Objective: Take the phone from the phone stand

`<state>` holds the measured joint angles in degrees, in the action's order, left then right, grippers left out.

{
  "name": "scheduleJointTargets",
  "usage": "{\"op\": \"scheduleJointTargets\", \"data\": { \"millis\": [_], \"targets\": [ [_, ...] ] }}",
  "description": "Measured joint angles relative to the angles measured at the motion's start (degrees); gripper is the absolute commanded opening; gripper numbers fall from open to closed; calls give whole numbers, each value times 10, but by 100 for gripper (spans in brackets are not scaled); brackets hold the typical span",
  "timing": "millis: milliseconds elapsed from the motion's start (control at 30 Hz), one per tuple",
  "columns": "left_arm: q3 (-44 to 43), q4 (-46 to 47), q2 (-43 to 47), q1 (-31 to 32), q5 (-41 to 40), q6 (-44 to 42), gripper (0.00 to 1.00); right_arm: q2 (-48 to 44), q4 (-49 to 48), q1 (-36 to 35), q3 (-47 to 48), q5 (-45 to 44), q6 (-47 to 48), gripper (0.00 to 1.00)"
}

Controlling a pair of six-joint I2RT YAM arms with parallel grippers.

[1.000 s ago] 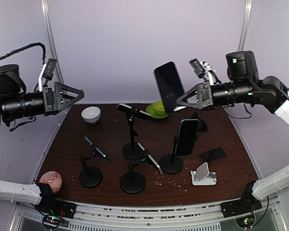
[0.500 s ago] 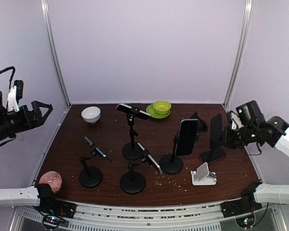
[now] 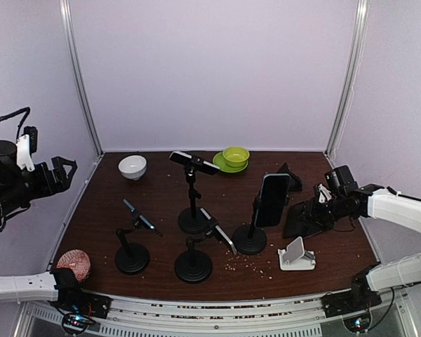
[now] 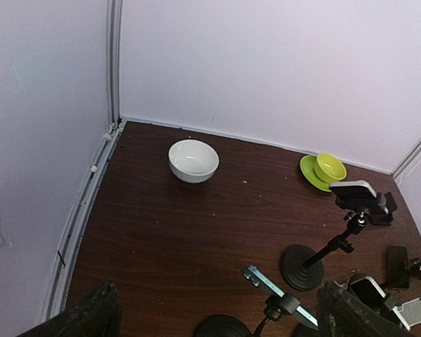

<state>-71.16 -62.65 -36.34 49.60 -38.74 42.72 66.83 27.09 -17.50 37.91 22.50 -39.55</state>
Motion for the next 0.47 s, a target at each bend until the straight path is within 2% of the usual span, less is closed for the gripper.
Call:
{"op": "scheduleJointTargets", "data": {
  "millis": [100, 300, 467],
  "targets": [
    [16, 0, -2, 0, -11, -9, 98, 25, -18, 15, 18, 12, 10, 100],
    [31, 0, -3, 0, -32, -24, 98, -5, 12, 41, 53, 5, 63, 100],
    [39, 2, -2, 0, -46, -31, 98, -96, 17, 53, 91, -17, 106, 100]
  ]
}}
